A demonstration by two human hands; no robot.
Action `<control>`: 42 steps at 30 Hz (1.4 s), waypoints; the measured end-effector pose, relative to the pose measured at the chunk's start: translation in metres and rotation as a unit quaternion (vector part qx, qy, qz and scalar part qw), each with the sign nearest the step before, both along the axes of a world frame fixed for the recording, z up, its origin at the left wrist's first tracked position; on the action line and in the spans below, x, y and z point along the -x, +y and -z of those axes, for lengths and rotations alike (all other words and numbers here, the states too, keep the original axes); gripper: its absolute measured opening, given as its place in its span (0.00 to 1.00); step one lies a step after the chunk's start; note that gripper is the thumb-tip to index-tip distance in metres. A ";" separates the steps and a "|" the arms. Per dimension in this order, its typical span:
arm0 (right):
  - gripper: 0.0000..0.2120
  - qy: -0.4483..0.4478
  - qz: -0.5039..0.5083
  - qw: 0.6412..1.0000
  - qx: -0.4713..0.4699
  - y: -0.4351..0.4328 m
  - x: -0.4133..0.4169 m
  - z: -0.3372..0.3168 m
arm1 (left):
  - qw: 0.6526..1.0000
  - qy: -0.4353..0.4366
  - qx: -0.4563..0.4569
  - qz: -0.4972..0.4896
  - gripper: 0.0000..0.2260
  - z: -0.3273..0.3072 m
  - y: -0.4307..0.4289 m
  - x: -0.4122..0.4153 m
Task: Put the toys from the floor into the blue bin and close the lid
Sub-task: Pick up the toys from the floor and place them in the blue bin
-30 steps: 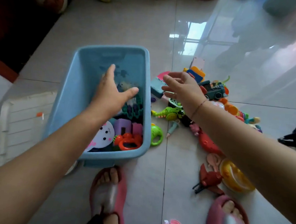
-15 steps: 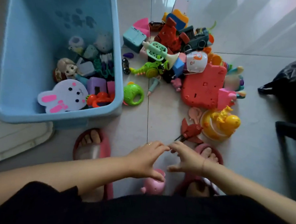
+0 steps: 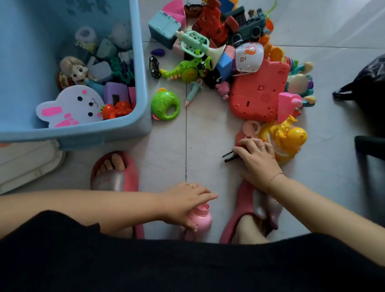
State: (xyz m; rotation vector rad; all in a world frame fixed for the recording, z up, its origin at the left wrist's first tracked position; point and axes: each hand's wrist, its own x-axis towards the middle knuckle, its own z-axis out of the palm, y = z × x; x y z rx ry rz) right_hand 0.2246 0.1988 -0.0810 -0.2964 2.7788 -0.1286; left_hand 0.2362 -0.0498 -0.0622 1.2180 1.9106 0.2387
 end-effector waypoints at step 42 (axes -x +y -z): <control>0.27 -0.031 0.206 0.869 0.450 -0.154 0.238 -0.179 | 0.666 0.123 -0.247 -0.693 0.41 -0.173 -0.108 0.238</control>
